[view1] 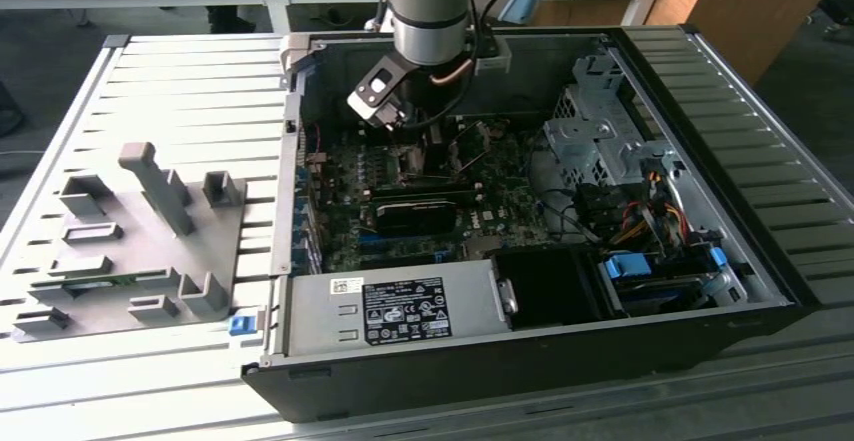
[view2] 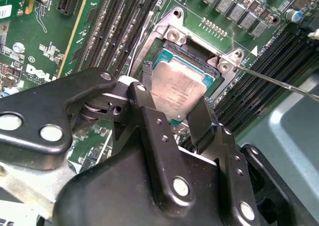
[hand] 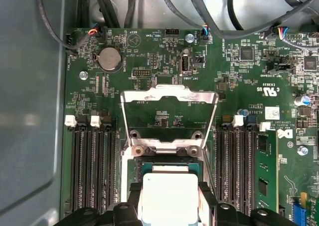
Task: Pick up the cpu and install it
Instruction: 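Place the cpu into insertion slot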
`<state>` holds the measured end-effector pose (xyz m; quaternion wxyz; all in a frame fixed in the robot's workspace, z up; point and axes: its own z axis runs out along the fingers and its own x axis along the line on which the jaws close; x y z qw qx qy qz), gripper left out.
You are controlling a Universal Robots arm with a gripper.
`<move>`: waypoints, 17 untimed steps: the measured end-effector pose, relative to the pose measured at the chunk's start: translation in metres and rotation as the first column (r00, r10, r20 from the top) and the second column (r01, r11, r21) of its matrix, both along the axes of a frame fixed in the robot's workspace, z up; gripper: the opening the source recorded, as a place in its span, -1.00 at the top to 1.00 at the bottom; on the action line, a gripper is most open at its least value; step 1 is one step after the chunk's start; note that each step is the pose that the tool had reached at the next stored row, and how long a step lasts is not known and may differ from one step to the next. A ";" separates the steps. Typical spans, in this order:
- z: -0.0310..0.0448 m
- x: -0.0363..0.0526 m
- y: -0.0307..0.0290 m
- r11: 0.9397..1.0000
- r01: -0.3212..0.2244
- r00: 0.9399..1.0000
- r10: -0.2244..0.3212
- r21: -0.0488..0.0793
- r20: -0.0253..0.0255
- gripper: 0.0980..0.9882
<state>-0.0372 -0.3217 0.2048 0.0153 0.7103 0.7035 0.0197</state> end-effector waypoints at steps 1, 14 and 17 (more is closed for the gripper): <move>-0.0005 0.0000 0.0000 1.000 0.000 1.000 0.000 0.000 0.000 0.03; -0.0061 -0.0015 0.0019 1.000 0.000 1.000 0.000 0.000 0.000 0.03; -0.0073 -0.0015 0.0020 1.000 0.000 1.000 0.000 0.000 0.000 0.03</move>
